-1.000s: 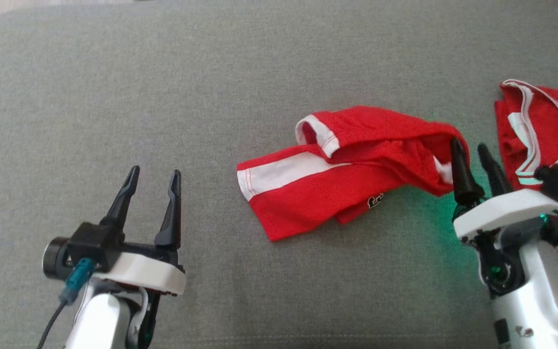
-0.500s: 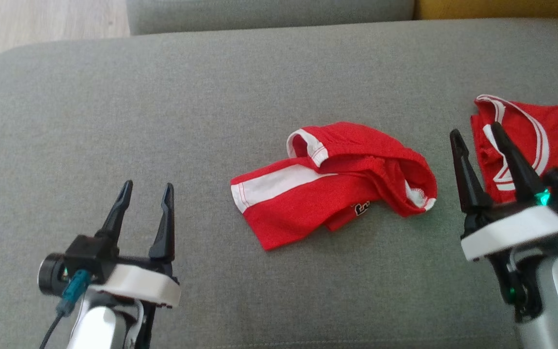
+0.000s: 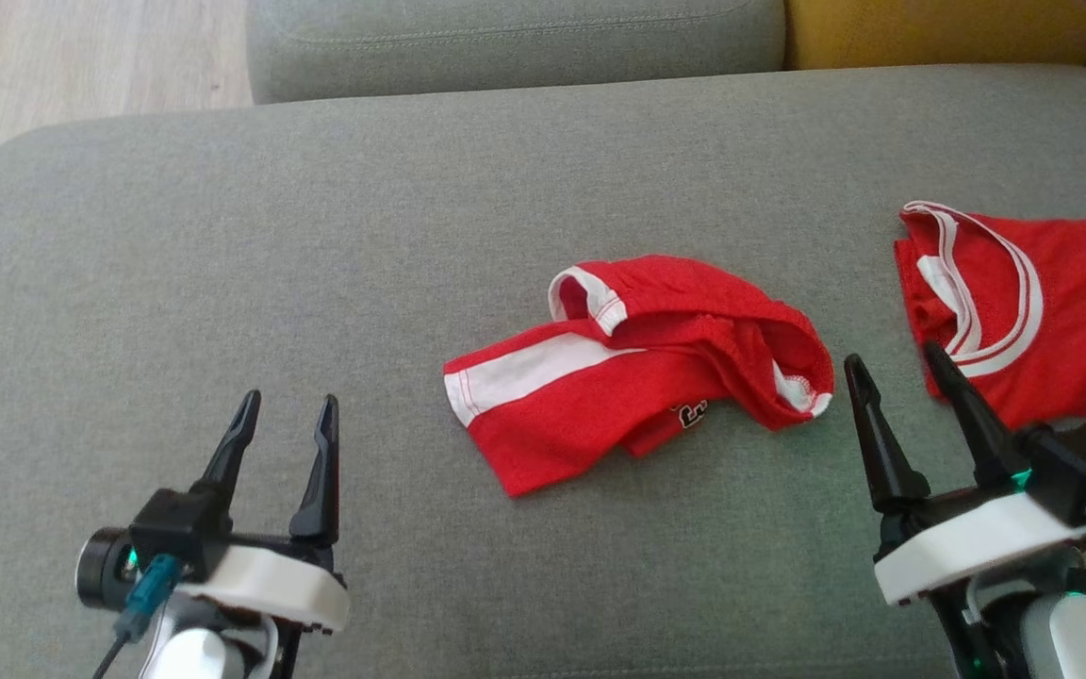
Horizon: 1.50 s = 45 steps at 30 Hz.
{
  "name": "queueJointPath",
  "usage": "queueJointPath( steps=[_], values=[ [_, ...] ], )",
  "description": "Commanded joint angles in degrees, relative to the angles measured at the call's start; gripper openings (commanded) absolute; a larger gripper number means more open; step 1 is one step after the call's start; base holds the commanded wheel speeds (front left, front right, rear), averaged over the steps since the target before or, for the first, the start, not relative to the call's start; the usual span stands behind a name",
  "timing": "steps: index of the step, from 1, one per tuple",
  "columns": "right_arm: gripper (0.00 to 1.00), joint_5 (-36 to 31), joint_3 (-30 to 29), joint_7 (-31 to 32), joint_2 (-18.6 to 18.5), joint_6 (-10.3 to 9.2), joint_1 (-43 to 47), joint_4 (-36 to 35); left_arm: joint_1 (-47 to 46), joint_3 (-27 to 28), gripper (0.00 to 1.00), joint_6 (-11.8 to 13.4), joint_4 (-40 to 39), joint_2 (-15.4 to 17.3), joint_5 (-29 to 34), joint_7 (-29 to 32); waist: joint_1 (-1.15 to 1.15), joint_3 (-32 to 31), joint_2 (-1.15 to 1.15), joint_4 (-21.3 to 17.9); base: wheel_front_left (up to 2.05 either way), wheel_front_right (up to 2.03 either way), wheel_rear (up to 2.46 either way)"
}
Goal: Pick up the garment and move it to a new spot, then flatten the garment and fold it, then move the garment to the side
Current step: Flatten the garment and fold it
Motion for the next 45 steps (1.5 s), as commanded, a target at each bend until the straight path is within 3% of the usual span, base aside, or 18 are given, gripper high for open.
queueJointPath(
  steps=[1, 20, 26, 37, 45],
  values=[
    [1.0, -0.3, 1.3, 0.2, -0.3, 0.39, -1.0, -2.4, -1.4, 1.6, 1.0, 0.3, -1.8, 1.0, -0.3, -0.3, 0.0, 0.0, 0.0, 0.0, 0.0, 0.0, 0.0],
    [1.0, -0.3, 1.9, 0.5, -0.3, 0.39, -1.9, -1.4, -2.2, 1.2, 1.0, 0.9, -2.2, 1.8, -0.8, -0.2, 0.0, 1.0, 0.0, 0.1, 0.0, 0.0, 0.0],
    [1.0, -0.3, 5.1, 1.5, -0.7, 0.39, -4.0, 0.7, -3.1, 0.9, 1.0, 1.0, -2.5, 1.8, -0.9, -0.3, 0.0, 2.4, 0.0, 0.6, 0.0, 0.0, 0.0],
    [1.0, 1.7, 17.7, 0.4, 0.5, 0.39, -16.2, 13.7, -7.8, -1.1, 1.0, 0.2, -2.2, 0.3, -0.5, -0.5, 0.0, 7.8, 0.0, 4.7, 0.0, 0.0, 0.0],
    [1.0, 2.7, 21.2, -2.0, 1.7, 0.39, -25.8, 26.4, -9.8, -1.6, 1.0, -0.2, -1.2, -1.1, -0.4, -0.7, 0.0, 10.1, 0.0, 6.9, 0.0, 0.0, 0.0]
  ],
)
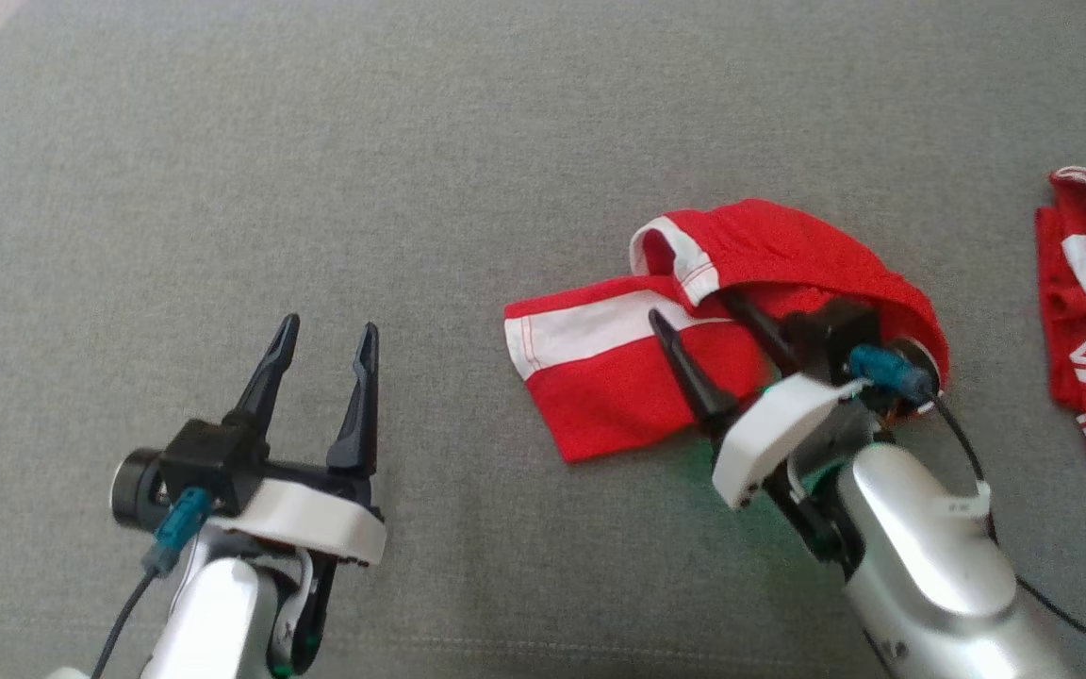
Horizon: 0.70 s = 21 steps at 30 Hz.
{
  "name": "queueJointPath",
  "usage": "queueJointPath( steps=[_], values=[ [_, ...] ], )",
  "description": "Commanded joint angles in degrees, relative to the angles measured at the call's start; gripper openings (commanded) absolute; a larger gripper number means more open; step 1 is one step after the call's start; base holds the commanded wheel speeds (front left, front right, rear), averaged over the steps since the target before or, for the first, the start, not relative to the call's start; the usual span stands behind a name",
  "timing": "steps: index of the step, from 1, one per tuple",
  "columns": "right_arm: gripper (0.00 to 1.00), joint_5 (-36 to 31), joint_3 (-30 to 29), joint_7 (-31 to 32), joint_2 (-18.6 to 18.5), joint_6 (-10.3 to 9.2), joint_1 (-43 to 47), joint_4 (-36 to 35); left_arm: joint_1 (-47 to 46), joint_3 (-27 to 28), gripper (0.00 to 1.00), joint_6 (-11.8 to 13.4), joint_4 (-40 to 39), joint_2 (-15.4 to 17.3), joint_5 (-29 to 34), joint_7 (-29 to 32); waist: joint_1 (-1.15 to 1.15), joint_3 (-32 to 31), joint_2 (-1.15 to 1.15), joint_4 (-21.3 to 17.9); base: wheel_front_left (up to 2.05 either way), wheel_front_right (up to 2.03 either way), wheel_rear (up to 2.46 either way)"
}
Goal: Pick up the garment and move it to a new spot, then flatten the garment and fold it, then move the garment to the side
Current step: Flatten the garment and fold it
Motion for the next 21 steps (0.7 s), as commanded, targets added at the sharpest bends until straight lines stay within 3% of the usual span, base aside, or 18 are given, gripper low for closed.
queueJointPath(
  steps=[1, 2, 3, 4, 12, 17, 21],
  values=[
    [1.0, 0.4, 1.2, -1.3, 1.0, 0.39, -2.7, -0.3, -2.8, 1.8, 1.0, -0.2, -1.9, 0.1, 0.2, -0.7, 0.0, 0.7, 0.0, 0.5, 0.0, 0.0, 0.0],
    [1.0, 0.5, 1.3, -1.8, 1.1, 0.39, -3.7, 0.5, -2.9, 1.9, 1.0, -0.2, -2.0, -0.1, 0.3, -0.7, 0.0, 0.9, 0.0, 0.7, 0.0, 0.0, 0.0],
    [0.08, 0.7, 1.3, -2.4, 1.1, 0.39, -4.6, 1.0, -3.0, 2.0, 1.0, -0.2, -2.1, -0.1, 0.3, -0.7, 0.0, 1.1, 0.0, 0.7, 0.0, 0.0, 0.0],
    [0.0, 0.9, 1.3, -2.9, 1.1, 0.39, -5.3, 1.4, -3.1, 2.1, 1.0, -0.3, -2.2, -0.2, 0.4, -0.7, 0.0, 1.3, 0.0, 0.7, 0.0, 0.0, 0.0],
    [0.0, 3.4, -0.9, -3.5, -2.1, 0.39, -10.3, 1.1, -3.6, 2.5, 1.0, -0.7, -2.7, -0.9, 1.0, -0.7, 0.0, 2.5, 0.0, 1.0, 0.0, 0.0, 0.0],
    [0.0, 9.3, -0.8, 0.1, -8.2, 0.39, -15.2, 1.0, -4.5, 2.4, 1.0, -1.3, -2.9, -1.5, 1.3, -0.7, 0.0, 3.8, 0.0, 1.7, 0.0, 0.0, 0.0],
    [0.0, 15.5, 3.5, 3.1, -13.5, 0.39, -19.6, 1.9, -5.3, 2.3, 1.0, -1.8, -2.8, -2.0, 1.6, -0.7, 0.0, 5.1, 0.0, 2.3, 0.0, 0.0, 0.0]
  ],
)
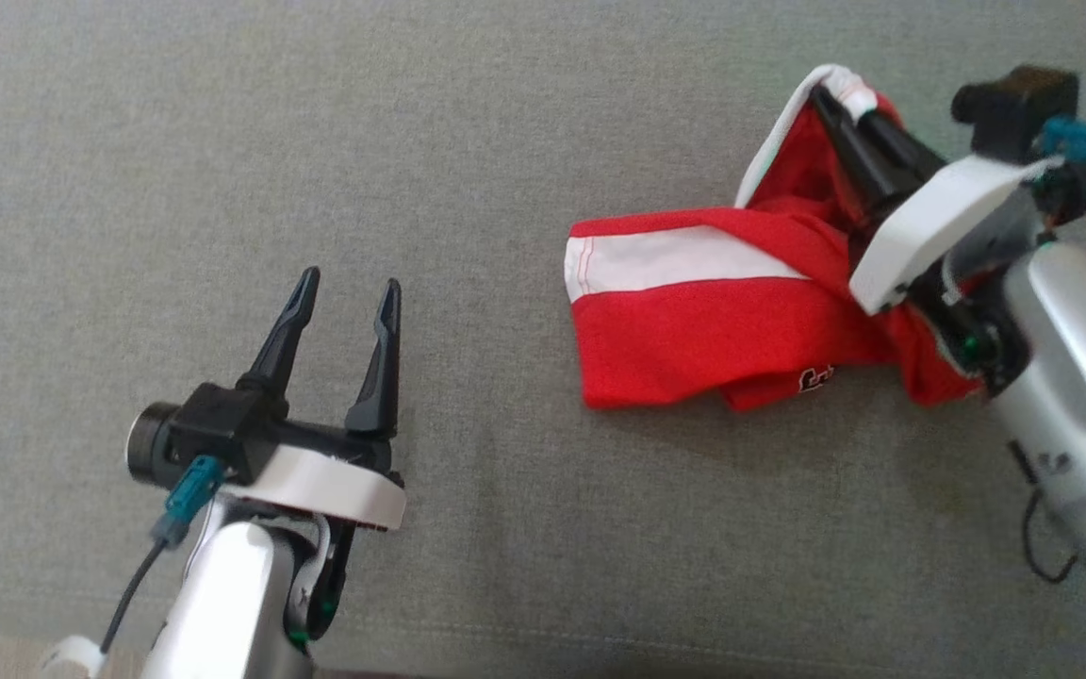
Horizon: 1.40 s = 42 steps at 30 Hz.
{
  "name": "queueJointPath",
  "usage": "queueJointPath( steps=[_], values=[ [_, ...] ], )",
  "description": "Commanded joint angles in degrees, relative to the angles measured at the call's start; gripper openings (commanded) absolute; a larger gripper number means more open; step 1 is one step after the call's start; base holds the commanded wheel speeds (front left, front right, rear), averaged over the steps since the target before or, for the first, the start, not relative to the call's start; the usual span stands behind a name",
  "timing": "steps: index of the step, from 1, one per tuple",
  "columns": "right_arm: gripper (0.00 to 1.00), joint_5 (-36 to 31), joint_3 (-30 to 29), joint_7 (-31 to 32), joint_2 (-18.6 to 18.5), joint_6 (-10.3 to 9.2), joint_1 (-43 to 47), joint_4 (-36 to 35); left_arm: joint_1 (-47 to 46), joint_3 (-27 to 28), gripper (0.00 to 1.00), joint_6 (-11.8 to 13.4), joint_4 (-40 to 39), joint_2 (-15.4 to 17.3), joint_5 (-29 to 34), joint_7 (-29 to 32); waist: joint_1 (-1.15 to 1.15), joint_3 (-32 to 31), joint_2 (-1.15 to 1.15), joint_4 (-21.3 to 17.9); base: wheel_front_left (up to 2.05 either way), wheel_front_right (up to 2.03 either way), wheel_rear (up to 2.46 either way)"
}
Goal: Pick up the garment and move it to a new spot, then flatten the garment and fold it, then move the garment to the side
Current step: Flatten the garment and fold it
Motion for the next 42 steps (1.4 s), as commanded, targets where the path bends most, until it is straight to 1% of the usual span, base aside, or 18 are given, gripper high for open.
queueJointPath(
  steps=[1, 2, 3, 6, 10, 12, 16, 21, 23, 25, 28, 32, 33, 34, 38, 42],
  values=[
    [0.31, 1.4, 1.0, -0.1, -0.6, 0.39, -1.3, -1.3, -2.1, 2.1, 1.0, -0.4, -1.9, 0.2, 0.4, -0.7, -0.01, 0.5, 0.0, 0.3, 0.0, 0.0, 0.0],
    [0.59, 3.5, 1.9, 0.0, -1.5, 0.39, -2.2, -0.5, -2.2, 2.1, 1.0, -0.5, -1.9, 0.0, 0.5, -0.7, -0.01, 0.8, 0.0, 0.5, 0.0, 0.0, 0.0],
    [1.0, 4.8, 3.1, -0.3, -2.6, 0.39, -3.2, 0.2, -2.4, 2.1, 1.0, -0.6, -1.9, -0.1, 0.5, -0.7, -0.01, 1.0, 0.0, 0.6, 0.0, 0.0, 0.0],
    [1.0, 7.6, 5.9, -2.4, -4.9, 0.39, -5.7, 3.1, -2.8, 2.2, 1.0, -0.9, -1.7, -0.3, 0.6, -0.7, -0.01, 1.6, 0.0, 0.7, 0.0, 0.0, 0.0],
    [1.0, 10.2, 9.2, -5.2, -6.5, 0.39, -7.9, 6.4, -3.0, 2.7, 1.0, -1.1, -1.4, -0.5, 0.9, -0.7, -0.01, 1.8, 0.0, 0.2, 0.0, 0.0, 0.0],
    [1.0, 12.0, 11.0, -7.0, -7.4, 0.39, -8.5, 7.8, -2.8, 3.2, 1.0, -1.1, -1.2, -0.5, 1.3, -0.7, -0.01, 1.5, 0.0, -0.7, 0.0, 0.0, 0.0],
    [1.0, 15.7, 12.8, -7.0, -8.3, 0.39, -7.0, 7.9, -2.3, 4.0, 1.0, -1.3, -1.0, -0.2, 1.8, -0.7, -0.01, 0.4, 0.0, -2.2, 0.0, 0.0, 0.0],
    [1.0, 18.7, 14.1, -7.5, -10.1, 0.39, -3.7, 5.2, -1.6, 4.7, 1.0, -1.5, -0.8, 0.2, 2.2, -0.7, -0.01, -1.1, 0.0, -3.7, 0.0, 0.0, 0.0],
    [1.0, 18.4, 13.9, -8.9, -11.1, 0.39, -2.2, 4.3, -1.2, 4.9, 1.0, -1.4, -0.7, 0.2, 2.3, -0.7, -0.01, -2.0, 0.0, -4.1, 0.0, 0.0, 0.0],
    [1.0, 17.0, 12.5, -12.0, -11.7, 0.39, -0.9, 3.3, -0.7, 5.2, 1.0, -1.4, -0.7, 0.3, 2.3, -0.7, -0.01, -2.9, 0.0, -4.5, 0.0, 0.0, 0.0],
    [1.0, 13.5, 9.2, -17.0, -11.4, 0.39, 1.7, 2.1, 0.4, 5.9, 1.0, -1.0, -0.8, 0.5, 2.3, -0.7, -0.01, -4.6, 0.0, -5.3, 0.0, 0.0, 0.0],
    [1.0, 6.9, 1.4, -20.6, -9.0, 0.39, 6.8, 0.0, 2.2, 6.7, 1.0, -0.7, -1.0, 0.9, 2.2, -0.7, -0.01, -7.1, 0.0, -6.1, 0.0, 0.0, 0.0],
    [1.0, 4.8, -0.7, -20.9, -8.2, 0.39, 8.4, -0.8, 2.7, 6.9, 1.0, -0.6, -1.0, 1.0, 2.2, -0.7, -0.01, -7.7, 0.0, -6.4, 0.0, 0.0, 0.0],
    [1.0, 4.8, -0.7, -20.9, -8.2, 0.39, 8.4, -0.8, 2.7, 6.9, 1.0, -0.6, -1.0, 1.0, 2.2, -0.7, -0.01, -7.7, 0.0, -6.4, 0.0, 0.0, 0.0],
    [1.0, -3.2, -8.7, -21.0, -3.9, 0.39, 16.1, -6.4, 4.5, 7.2, 1.0, -0.4, -1.3, 1.5, 2.2, -0.7, -0.01, -9.7, 0.0, -7.2, 0.0, 0.0, 0.0],
    [1.0, -9.4, -14.2, -17.7, 0.5, 0.39, 24.6, -13.7, 6.0, 7.2, 1.0, -0.3, -1.5, 1.9, 2.1, -0.7, -0.01, -11.2, 0.0, -7.9, 0.0, 0.0, 0.0]
  ],
)
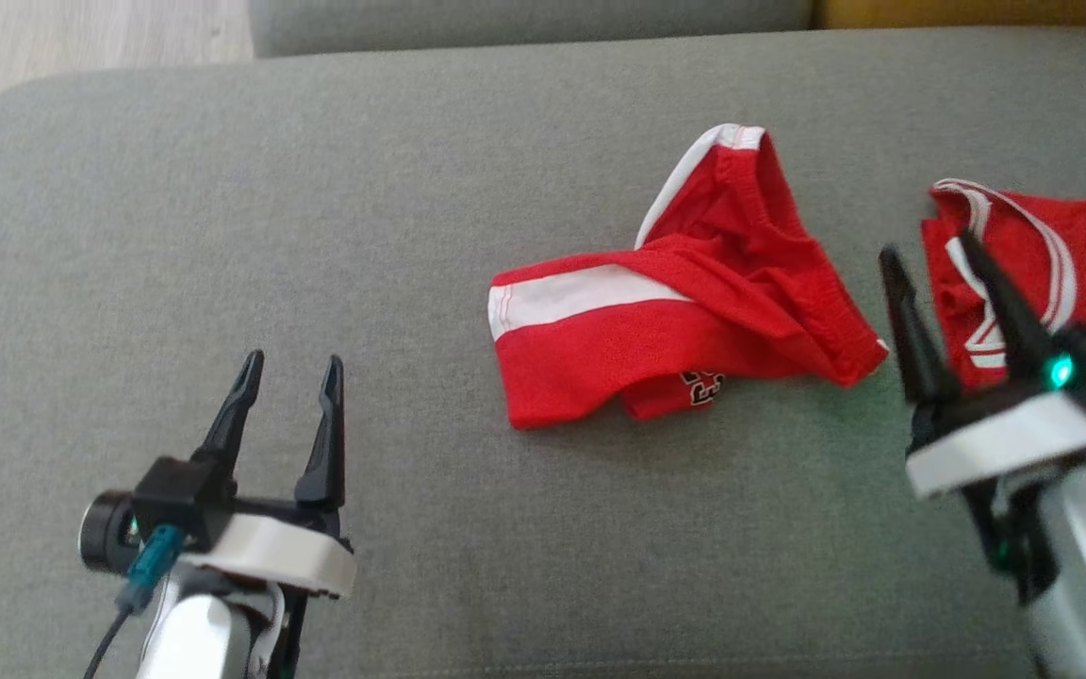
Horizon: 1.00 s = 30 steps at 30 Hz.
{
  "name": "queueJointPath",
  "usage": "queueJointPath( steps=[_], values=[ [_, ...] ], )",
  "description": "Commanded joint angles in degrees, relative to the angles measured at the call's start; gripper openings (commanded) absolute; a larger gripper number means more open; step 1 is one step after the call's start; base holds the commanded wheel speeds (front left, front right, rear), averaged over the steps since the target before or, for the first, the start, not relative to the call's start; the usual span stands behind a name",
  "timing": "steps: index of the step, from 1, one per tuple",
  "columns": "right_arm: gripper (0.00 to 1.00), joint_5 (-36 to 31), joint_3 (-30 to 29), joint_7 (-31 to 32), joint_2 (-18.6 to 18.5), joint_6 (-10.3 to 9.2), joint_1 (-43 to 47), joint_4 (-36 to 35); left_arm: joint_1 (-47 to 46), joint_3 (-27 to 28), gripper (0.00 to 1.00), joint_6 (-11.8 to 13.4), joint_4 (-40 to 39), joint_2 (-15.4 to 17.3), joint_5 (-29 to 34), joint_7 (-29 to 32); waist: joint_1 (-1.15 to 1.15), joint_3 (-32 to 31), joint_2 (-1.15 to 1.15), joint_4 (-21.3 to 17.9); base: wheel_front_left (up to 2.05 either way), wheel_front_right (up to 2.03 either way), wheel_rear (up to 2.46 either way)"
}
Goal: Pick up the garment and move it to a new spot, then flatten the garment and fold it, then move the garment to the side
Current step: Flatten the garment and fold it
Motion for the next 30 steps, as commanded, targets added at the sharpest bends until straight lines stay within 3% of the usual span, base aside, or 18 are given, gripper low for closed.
queueJointPath(
  steps=[1, 7, 12, 30],
  values=[
    [1.0, -1.3, -0.2, 0.8, 0.4, 0.39, 1.0, -3.4, -0.8, 1.9, 1.0, 0.2, -2.1, 1.1, 0.1, -0.4, 0.0, -0.8, 0.0, -0.5, 0.0, 0.0, 0.0],
    [1.0, -6.3, -3.8, 6.2, 5.2, 0.39, 10.7, -12.7, 0.8, 1.4, 1.0, 0.4, -2.2, 1.2, -0.2, -0.3, 0.0, -1.9, 0.0, -0.9, 0.0, 0.0, 0.0],
    [1.0, -7.7, -4.9, 8.6, 7.2, 0.39, 13.6, -16.8, 1.1, 1.1, 1.0, 0.6, -2.2, 1.3, -0.4, -0.1, 0.0, -1.9, 0.0, -1.0, 0.0, 0.0, 0.0],
    [1.0, -6.4, -6.6, 11.4, 7.2, 0.39, 13.8, -17.1, 0.1, 0.1, 1.0, 1.1, -2.6, 1.7, -0.9, 0.1, 0.0, -0.5, 0.0, -1.0, 0.0, 0.0, 0.0]
  ],
)
